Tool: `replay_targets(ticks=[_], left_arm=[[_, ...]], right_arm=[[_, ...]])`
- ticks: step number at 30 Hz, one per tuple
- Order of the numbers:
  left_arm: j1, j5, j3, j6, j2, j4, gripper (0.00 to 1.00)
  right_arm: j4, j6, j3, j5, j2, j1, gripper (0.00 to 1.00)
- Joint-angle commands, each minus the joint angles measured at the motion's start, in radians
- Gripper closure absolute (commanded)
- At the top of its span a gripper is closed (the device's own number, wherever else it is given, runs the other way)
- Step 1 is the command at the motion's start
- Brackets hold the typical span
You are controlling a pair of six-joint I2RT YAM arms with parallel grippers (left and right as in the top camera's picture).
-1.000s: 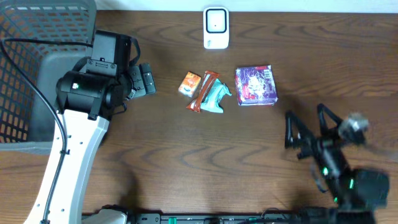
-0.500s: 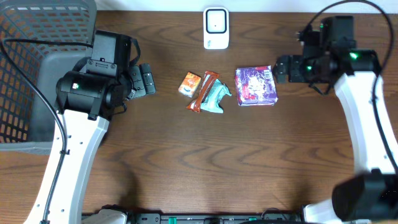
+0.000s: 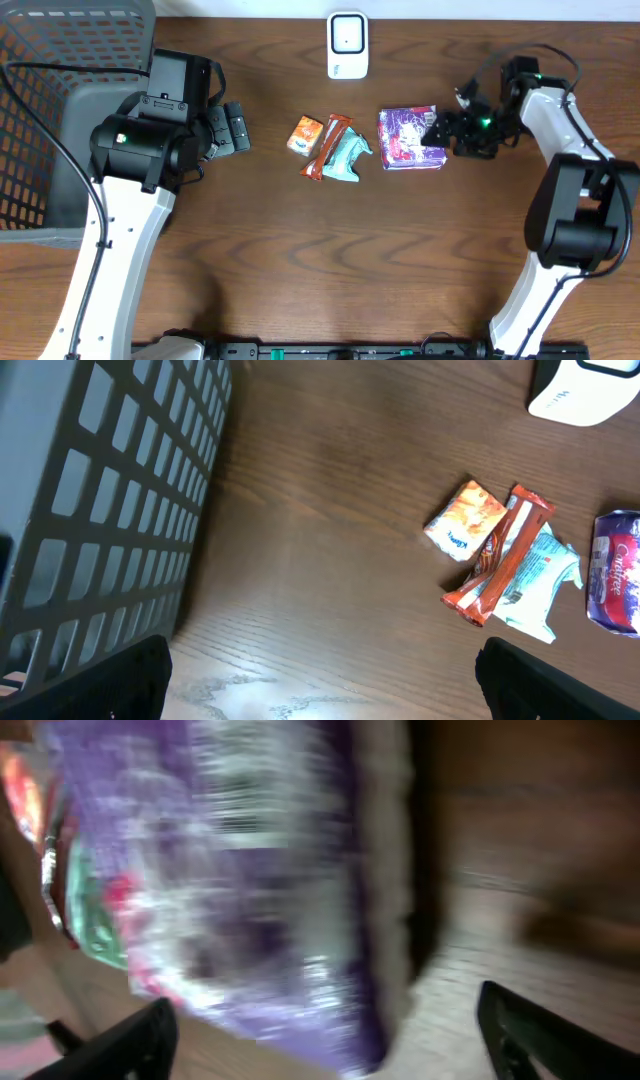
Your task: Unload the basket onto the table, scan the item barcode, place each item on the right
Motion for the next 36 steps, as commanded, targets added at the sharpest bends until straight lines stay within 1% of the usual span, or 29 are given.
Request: replay_targets(ticks=[1, 6, 7, 8, 10, 11, 12, 15, 17, 19, 20, 22, 24, 25, 27, 29, 31, 36], left_arm=[[0.001, -0.008, 0.014, -0.005, 0.0, -0.005, 0.02], [0.001, -0.008, 0.014, -0.005, 0.0, -0.005, 0.02], [0.001, -0.008, 0.014, -0.005, 0.0, -0.004, 0.02], [0.001, -0.008, 0.014, -0.005, 0.0, -0.004, 0.02], [0.001, -0.008, 0.014, -0.005, 0.0, -0.004, 0.02], [0.001, -0.008, 0.014, -0.005, 0.0, -0.004, 0.02], [0.001, -0.008, 0.014, -0.005, 0.0, -0.004, 0.02], [0.001, -0.008, 0.014, -0.005, 0.0, -0.005, 0.02], [0.001, -0.008, 0.014, -0.005, 0.0, -0.005, 0.02], [0.001, -0.008, 0.014, -0.005, 0.0, -0.004, 0.02], [0.001, -0.009, 0.014, -0.005, 0.0, -0.004, 0.02], [0.001, -0.008, 0.014, -0.005, 0.0, -0.004, 0.02], [0.001, -0.008, 0.014, -0.005, 0.0, -0.004, 0.02], [0.001, -0.008, 0.014, -0.005, 0.0, -0.004, 0.02], [0.001, -0.008, 0.014, -0.005, 0.0, -0.004, 0.02], [0.001, -0.008, 0.014, -0.005, 0.0, -0.005, 0.02], [0.001, -0.008, 0.014, -0.005, 0.0, -0.004, 0.02], [0.001, -0.008, 0.014, -0.005, 0.0, -0.005, 0.02]], right_arm=[[-0.009, -0.073, 0.016, -0.084, 0.052, -0.023, 0.18], [-0.013, -0.189, 0.015, -0.227, 0.121, -0.008, 0.23], [-0.012, -0.2, 0.015, -0.248, 0.13, -0.002, 0.29], [-0.011, -0.203, 0.015, -0.259, 0.14, 0.005, 0.4], [-0.01, -0.201, 0.015, -0.253, 0.146, 0.01, 0.71], [-0.01, -0.2, 0.015, -0.248, 0.146, 0.01, 0.81], [-0.014, -0.193, 0.019, -0.245, 0.142, 0.006, 0.87], [-0.051, -0.152, 0.059, -0.187, 0.113, -0.014, 0.98], [-0.082, -0.105, 0.103, -0.097, 0.076, -0.025, 0.99], [-0.113, -0.032, 0.156, 0.045, 0.019, -0.026, 0.99], [-0.129, 0.058, 0.196, 0.209, -0.031, -0.017, 0.99], [-0.143, 0.184, 0.233, 0.449, -0.092, 0.002, 0.99], [-0.161, 0.35, 0.249, 0.761, -0.156, 0.032, 0.99], [-0.175, 0.415, 0.248, 0.913, -0.187, 0.051, 0.99], [-0.207, 0.5, 0.248, 1.122, -0.214, 0.084, 0.99], [-0.232, 0.553, 0.245, 1.254, -0.217, 0.116, 0.99], [-0.23, 0.559, 0.228, 1.318, -0.205, 0.146, 0.98], [-0.194, 0.559, 0.164, 1.332, -0.142, 0.226, 0.94]])
